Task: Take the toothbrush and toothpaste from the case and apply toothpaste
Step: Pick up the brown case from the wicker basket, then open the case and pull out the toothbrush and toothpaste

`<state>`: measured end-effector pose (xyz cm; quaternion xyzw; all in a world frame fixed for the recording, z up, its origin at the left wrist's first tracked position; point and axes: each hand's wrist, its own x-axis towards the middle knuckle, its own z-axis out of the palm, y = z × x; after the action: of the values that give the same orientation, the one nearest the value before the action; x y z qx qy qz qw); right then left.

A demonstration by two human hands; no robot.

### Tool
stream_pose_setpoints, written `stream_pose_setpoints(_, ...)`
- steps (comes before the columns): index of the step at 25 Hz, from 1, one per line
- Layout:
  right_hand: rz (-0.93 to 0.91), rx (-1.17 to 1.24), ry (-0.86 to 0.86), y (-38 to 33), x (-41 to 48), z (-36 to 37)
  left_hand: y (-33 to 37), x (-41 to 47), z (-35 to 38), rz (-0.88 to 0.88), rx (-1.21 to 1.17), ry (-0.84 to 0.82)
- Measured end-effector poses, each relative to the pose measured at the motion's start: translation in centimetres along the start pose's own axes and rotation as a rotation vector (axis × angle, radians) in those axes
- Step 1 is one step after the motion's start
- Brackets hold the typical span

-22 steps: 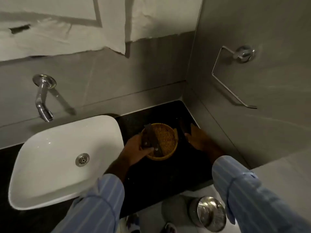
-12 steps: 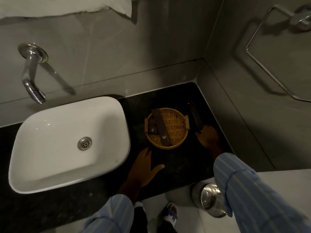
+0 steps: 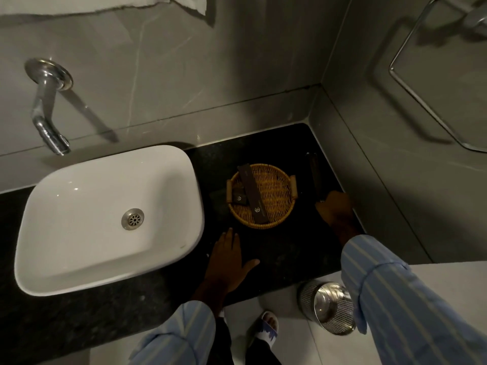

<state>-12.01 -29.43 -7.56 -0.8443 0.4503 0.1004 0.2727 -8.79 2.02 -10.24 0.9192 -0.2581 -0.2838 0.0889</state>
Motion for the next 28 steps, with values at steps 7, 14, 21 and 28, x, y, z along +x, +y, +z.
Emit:
stream_pose_setpoints(7, -0.122, 0.018, 0.002, -1.6, -2.9, -6.7, 2.4, -0.3, -7.2, 0.203, -0.023, 0.187)
stream_pose_setpoints(14, -0.381, 0.089, 0.156, -4.7, -7.9, -13.3, 8.3, 0.2, -20.9, 0.298, -0.095, 0.310)
stream_pose_setpoints(21, -0.520, 0.134, 0.297, -7.7, -11.2, -19.7, 15.9, -2.2, -34.7, 0.353, -0.664, 0.397)
stream_pose_setpoints(28, -0.669, 0.195, 0.401, -8.7, -14.1, -25.2, 18.2, -5.2, -41.5, 0.556, -0.873, 0.324)
